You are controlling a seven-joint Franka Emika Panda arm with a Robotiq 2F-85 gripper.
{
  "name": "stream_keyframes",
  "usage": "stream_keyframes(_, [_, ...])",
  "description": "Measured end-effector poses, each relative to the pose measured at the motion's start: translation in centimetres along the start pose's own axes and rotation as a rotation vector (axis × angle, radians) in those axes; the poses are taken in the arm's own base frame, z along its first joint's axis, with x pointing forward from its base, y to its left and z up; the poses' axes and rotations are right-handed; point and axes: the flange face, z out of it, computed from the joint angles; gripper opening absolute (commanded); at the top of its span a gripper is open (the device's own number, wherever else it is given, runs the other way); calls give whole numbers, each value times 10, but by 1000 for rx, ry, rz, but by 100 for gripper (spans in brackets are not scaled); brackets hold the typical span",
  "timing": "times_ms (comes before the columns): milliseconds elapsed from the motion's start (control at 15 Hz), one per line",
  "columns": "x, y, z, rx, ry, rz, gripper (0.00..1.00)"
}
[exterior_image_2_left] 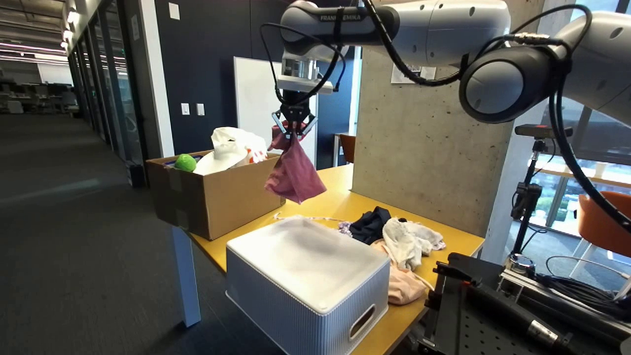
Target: Put the pink shirt over the laundry basket
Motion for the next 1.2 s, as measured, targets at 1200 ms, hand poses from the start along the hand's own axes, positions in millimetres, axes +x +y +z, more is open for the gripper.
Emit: stream_keyframes(1200, [-79, -25, 101, -201, -393, -166, 2])
